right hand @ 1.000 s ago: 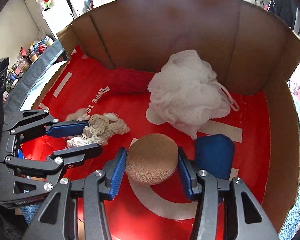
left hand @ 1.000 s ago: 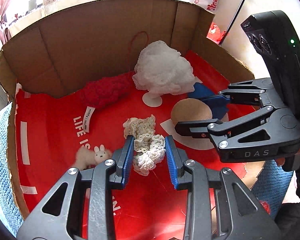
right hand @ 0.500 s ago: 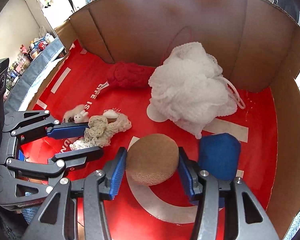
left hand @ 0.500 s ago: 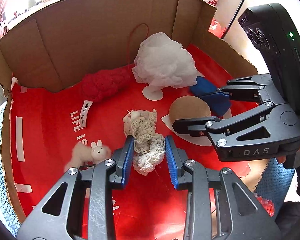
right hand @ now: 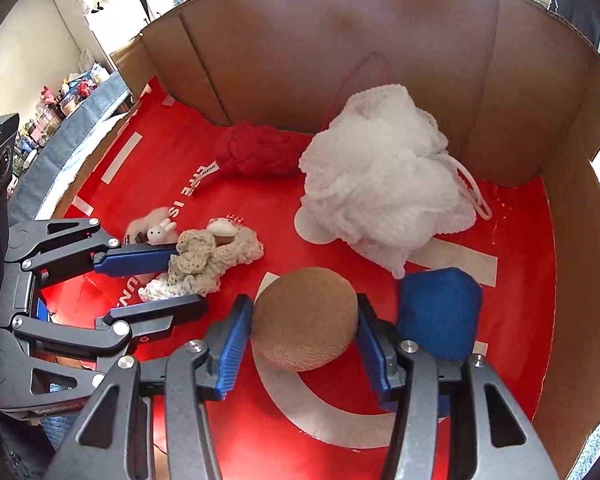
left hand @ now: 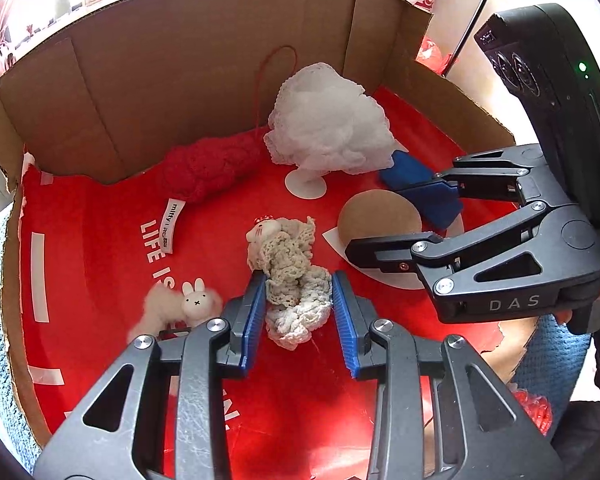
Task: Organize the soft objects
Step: 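Open the left tool on the lace while the right tool releases the sponge, then withdraw both open tools out of the box toward the remaining items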
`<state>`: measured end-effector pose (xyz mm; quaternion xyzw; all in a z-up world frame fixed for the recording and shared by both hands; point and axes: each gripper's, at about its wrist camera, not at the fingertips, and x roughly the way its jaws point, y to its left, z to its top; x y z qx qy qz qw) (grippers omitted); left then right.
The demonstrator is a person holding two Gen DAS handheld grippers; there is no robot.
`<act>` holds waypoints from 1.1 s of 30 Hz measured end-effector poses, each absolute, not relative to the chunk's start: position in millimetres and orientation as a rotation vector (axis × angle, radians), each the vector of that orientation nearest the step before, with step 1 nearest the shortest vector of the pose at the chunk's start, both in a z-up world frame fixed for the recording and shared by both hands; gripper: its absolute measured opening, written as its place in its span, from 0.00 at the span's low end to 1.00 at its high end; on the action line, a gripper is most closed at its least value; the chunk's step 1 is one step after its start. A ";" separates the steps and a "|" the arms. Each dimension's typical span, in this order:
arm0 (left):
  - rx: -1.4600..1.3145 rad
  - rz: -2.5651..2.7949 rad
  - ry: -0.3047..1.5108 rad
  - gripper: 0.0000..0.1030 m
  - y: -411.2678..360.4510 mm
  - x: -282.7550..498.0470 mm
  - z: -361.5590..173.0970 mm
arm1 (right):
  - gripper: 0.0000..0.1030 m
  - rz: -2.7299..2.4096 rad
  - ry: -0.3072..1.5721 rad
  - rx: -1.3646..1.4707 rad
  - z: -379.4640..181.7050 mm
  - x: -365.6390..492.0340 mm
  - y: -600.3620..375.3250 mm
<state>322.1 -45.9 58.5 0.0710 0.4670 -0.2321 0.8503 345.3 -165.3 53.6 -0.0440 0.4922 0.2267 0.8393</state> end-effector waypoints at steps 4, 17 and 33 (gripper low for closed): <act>0.155 -0.485 0.982 0.58 -43.9 319.8 59.1 | 0.53 0.480 1.041 -0.091 53.7 345.6 -166.2; 0.162 -0.485 0.946 0.58 -42.8 313.6 66.4 | 0.60 0.476 1.038 -0.079 54.7 345.7 -169.4; 0.091 -0.458 0.813 0.76 -25.0 270.5 113.7 | 0.82 0.448 0.843 0.011 124.7 286.2 -195.1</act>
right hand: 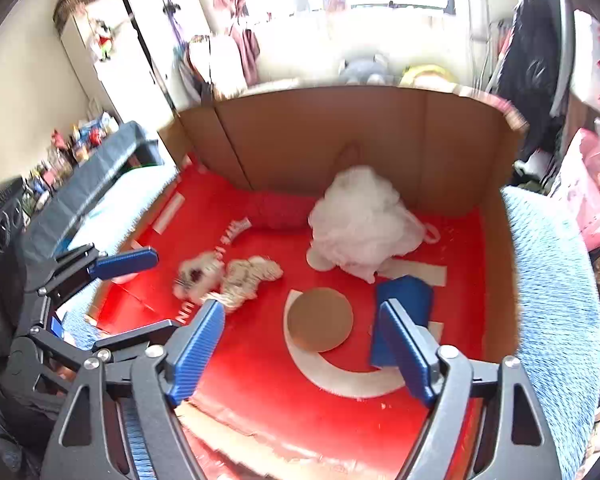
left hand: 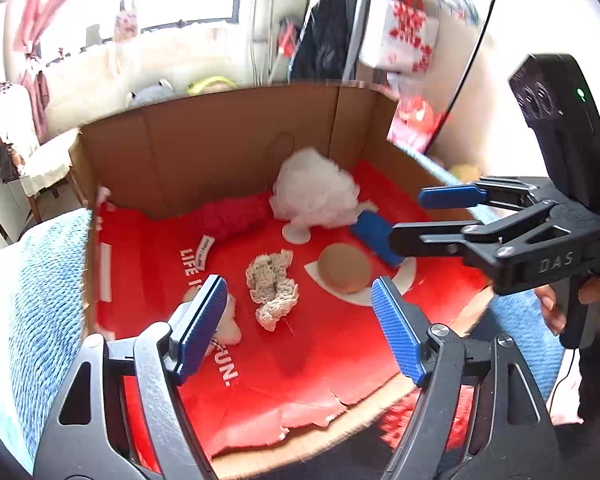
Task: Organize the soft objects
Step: 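Withdraw both open tools out of the box toward the remaining items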
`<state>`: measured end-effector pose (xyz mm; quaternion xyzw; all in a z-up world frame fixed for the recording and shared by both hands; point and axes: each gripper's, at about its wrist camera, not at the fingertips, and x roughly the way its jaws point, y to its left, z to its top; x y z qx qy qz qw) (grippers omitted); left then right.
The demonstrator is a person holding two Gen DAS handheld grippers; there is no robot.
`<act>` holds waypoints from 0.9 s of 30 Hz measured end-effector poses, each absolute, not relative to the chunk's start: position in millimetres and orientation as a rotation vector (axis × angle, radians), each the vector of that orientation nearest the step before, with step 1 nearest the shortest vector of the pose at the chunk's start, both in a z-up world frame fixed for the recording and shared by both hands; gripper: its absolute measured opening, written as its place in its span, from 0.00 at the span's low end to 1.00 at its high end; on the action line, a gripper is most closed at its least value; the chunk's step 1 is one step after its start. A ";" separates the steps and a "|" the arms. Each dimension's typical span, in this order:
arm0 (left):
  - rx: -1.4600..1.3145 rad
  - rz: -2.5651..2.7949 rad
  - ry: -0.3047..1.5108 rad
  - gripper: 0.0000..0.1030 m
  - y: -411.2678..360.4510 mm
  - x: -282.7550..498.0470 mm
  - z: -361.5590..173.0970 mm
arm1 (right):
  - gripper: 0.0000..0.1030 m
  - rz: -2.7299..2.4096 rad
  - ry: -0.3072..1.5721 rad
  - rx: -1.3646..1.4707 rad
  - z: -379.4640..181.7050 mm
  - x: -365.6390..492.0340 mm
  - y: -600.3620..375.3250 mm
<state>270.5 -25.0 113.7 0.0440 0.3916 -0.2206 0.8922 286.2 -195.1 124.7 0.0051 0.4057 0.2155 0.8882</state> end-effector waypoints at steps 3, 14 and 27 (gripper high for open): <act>0.055 -0.443 0.758 0.82 -18.3 253.3 128.8 | 0.89 0.424 0.772 0.008 143.1 262.3 -199.8; -0.001 -0.353 0.557 0.90 -1.5 177.7 163.4 | 1.00 0.315 0.543 -0.036 177.8 161.0 -205.2; -0.033 -0.273 0.457 0.94 6.1 96.3 153.4 | 1.00 0.143 0.364 -0.067 145.8 68.0 -206.9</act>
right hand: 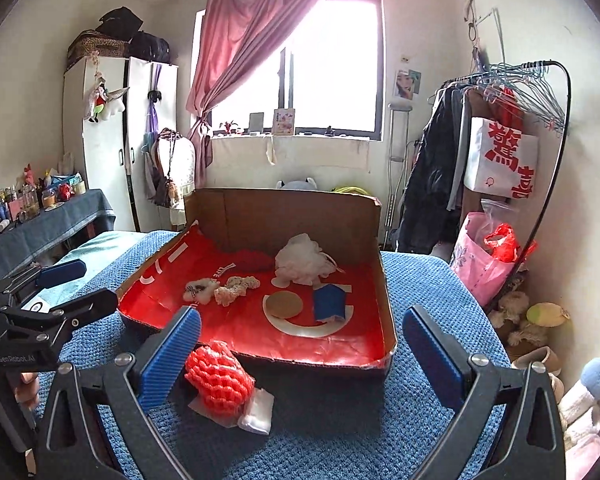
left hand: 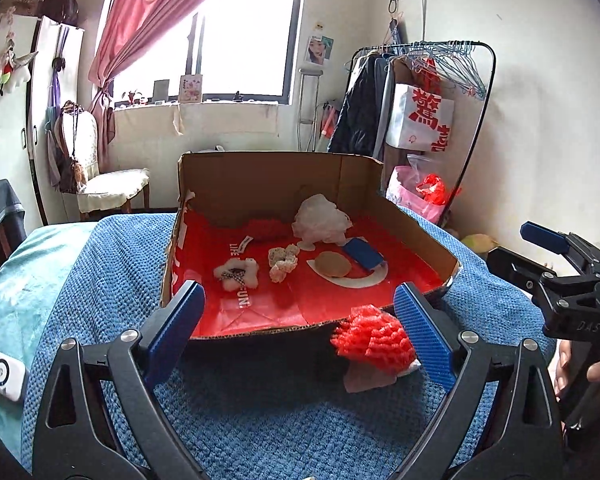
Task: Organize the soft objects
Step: 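Withdraw both open tools out of the box toward the remaining items, then grasp the black knit ball with the left tool while the right tool grasps the red mesh ball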
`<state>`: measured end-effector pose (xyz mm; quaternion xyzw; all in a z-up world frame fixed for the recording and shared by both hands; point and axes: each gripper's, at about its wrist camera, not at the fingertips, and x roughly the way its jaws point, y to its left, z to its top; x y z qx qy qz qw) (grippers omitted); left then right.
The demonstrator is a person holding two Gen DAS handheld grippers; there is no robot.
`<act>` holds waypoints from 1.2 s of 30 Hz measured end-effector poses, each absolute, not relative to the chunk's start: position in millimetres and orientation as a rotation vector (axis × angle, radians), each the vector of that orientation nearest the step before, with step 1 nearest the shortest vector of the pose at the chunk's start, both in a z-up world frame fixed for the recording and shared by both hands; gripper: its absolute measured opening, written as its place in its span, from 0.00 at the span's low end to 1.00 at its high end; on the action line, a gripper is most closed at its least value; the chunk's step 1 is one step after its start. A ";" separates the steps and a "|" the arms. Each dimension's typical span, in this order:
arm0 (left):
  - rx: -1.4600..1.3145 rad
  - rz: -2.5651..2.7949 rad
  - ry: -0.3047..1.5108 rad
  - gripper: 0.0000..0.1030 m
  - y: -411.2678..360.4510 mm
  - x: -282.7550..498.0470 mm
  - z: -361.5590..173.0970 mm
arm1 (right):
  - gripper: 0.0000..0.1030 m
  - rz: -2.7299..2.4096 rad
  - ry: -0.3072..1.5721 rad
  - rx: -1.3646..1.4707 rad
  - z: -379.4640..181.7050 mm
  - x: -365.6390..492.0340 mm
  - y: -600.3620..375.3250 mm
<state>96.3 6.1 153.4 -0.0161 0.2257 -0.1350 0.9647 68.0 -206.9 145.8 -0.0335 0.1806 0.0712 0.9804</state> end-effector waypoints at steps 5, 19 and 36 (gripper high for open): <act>-0.040 -0.246 0.457 0.94 5.0 76.8 132.7 | 1.00 0.090 0.327 -0.053 120.8 50.5 -208.8; -0.034 -0.184 0.475 0.94 -2.3 56.0 76.9 | 1.00 0.045 0.374 -0.029 50.5 35.5 -206.0; -0.037 -0.275 0.649 0.93 -2.7 87.9 54.0 | 1.00 0.275 0.551 0.141 43.8 83.4 -222.4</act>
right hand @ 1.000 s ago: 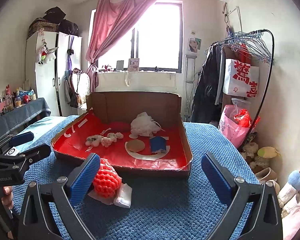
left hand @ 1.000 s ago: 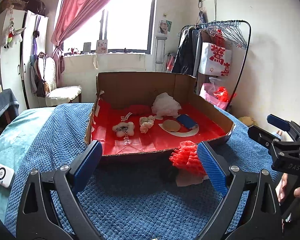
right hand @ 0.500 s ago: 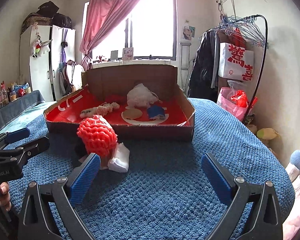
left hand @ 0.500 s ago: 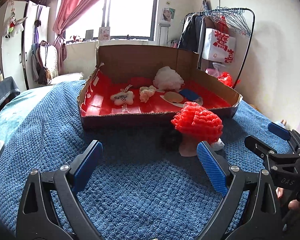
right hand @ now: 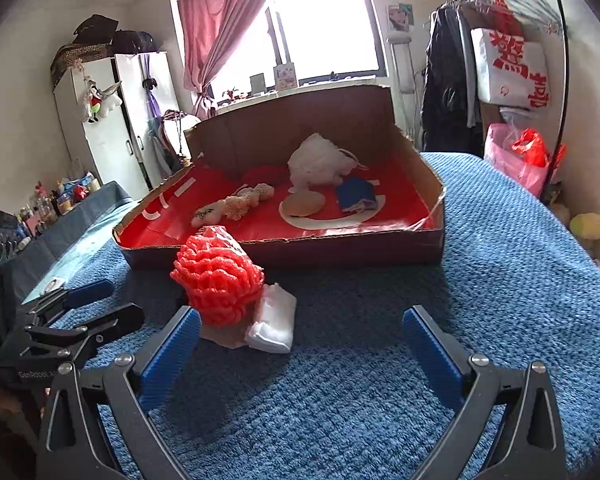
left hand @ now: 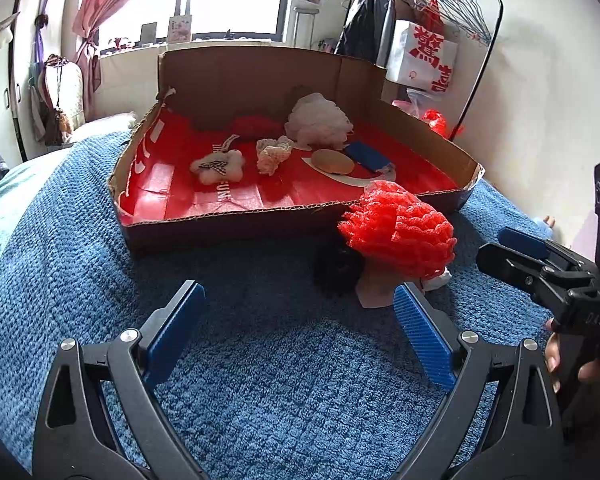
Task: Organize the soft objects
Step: 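Grasp the black knit ball with the left tool while the right tool grasps the red mesh ball, then lift both held balls and carry them into the box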
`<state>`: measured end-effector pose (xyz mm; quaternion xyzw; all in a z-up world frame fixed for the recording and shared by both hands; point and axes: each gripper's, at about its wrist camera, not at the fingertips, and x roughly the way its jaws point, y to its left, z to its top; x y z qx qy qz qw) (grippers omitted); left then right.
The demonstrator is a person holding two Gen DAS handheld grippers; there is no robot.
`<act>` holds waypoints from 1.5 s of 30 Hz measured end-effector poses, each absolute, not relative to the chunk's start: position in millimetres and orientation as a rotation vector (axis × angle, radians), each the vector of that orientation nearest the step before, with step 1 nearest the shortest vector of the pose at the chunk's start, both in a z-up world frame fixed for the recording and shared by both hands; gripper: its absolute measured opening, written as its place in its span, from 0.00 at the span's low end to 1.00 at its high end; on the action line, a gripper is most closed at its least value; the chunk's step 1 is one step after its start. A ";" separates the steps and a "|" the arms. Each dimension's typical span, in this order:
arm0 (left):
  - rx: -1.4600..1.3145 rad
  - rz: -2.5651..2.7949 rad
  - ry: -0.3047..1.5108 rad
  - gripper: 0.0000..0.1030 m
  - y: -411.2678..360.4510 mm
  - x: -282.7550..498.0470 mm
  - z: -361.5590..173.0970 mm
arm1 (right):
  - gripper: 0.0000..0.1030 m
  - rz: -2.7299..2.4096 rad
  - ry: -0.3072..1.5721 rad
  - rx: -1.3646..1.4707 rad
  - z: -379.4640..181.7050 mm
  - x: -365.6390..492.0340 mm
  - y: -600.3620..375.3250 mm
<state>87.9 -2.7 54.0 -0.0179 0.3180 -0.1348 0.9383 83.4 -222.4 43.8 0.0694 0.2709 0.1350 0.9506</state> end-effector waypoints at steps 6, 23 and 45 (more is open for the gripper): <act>0.042 -0.352 0.719 0.80 -12.2 113.0 56.0 | 0.99 0.429 0.660 0.200 43.3 118.3 -218.0; 0.032 -0.538 0.874 0.31 -31.5 161.1 40.4 | 0.44 0.664 0.679 0.272 55.8 140.5 -210.7; -0.001 -0.482 0.735 0.31 1.0 126.4 84.8 | 0.44 0.484 0.549 0.213 87.8 111.0 -236.2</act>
